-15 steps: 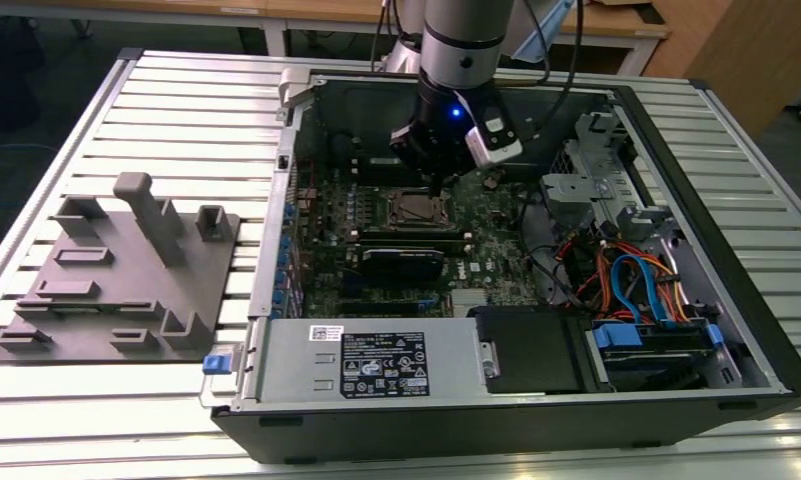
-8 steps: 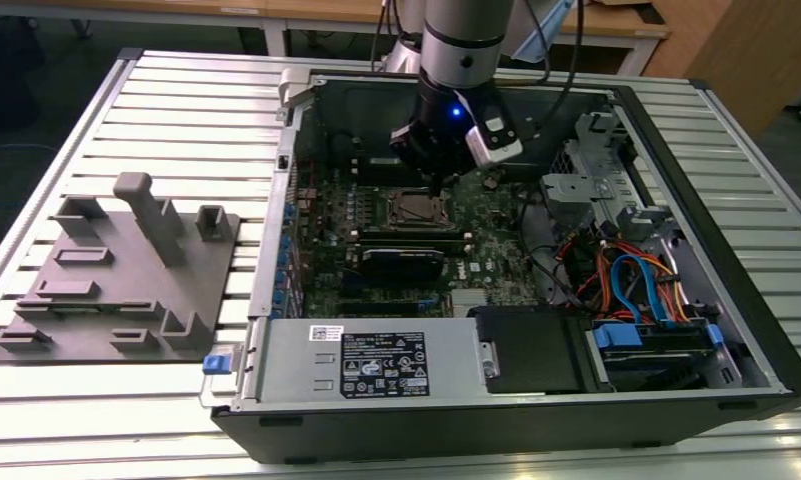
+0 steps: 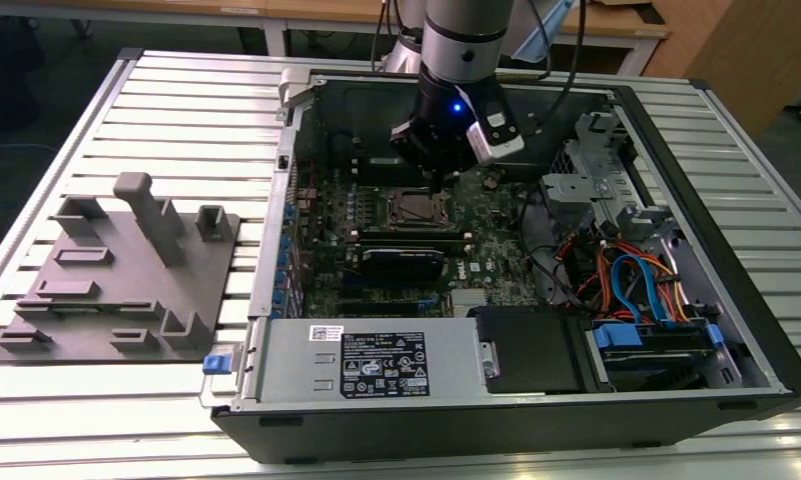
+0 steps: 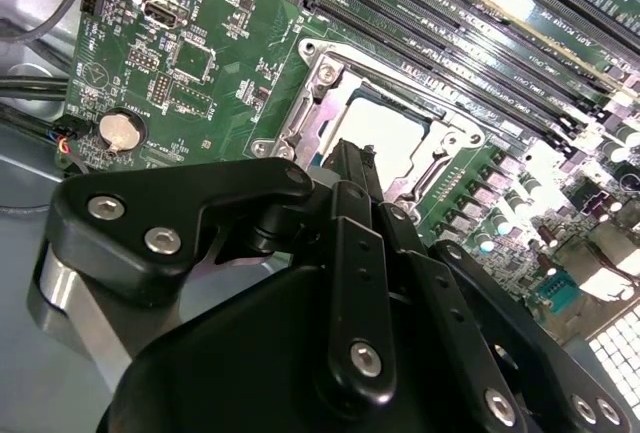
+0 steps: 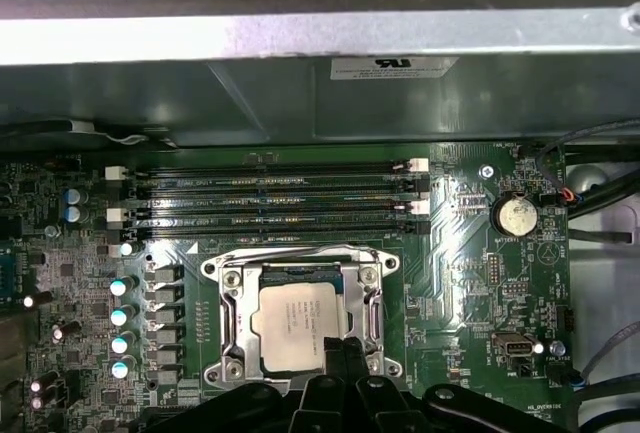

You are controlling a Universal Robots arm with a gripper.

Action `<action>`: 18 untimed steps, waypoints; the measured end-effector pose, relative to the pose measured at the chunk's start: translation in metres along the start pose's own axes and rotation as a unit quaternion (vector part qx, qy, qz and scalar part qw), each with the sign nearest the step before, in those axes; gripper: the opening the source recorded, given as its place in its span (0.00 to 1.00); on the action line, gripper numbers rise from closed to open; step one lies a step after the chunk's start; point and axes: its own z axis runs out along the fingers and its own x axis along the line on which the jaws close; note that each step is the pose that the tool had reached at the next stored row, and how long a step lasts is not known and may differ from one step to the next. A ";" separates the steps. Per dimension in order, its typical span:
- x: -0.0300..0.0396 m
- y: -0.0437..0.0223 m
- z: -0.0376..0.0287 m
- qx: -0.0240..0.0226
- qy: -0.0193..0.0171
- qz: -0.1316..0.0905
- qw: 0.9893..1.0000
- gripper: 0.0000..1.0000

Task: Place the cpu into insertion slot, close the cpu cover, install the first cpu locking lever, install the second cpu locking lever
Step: 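Install the second cpu locking lever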

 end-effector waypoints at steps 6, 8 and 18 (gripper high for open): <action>-0.0001 -0.0005 -0.0010 0.000 0.000 0.000 1.000 0.10; -0.0001 -0.0021 -0.0009 0.001 0.000 0.000 1.000 0.10; -0.0002 -0.0042 -0.0009 0.001 0.000 0.000 1.000 0.10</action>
